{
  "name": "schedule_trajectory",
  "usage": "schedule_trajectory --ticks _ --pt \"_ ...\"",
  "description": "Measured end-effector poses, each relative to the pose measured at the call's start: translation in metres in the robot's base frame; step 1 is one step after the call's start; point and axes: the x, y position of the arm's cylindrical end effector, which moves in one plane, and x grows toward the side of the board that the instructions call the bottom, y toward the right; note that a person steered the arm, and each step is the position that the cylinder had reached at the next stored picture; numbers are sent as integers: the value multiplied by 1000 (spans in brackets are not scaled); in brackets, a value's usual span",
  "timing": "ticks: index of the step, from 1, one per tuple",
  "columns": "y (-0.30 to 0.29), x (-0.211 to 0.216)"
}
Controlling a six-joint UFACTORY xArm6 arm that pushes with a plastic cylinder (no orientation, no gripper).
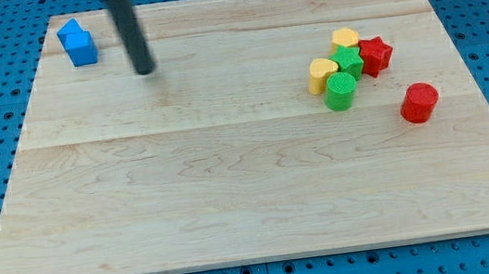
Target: Move your arm to the yellow hexagon
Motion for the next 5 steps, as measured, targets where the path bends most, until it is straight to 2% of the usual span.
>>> schedule_trajectory --ticks 5 --pt "4 0"
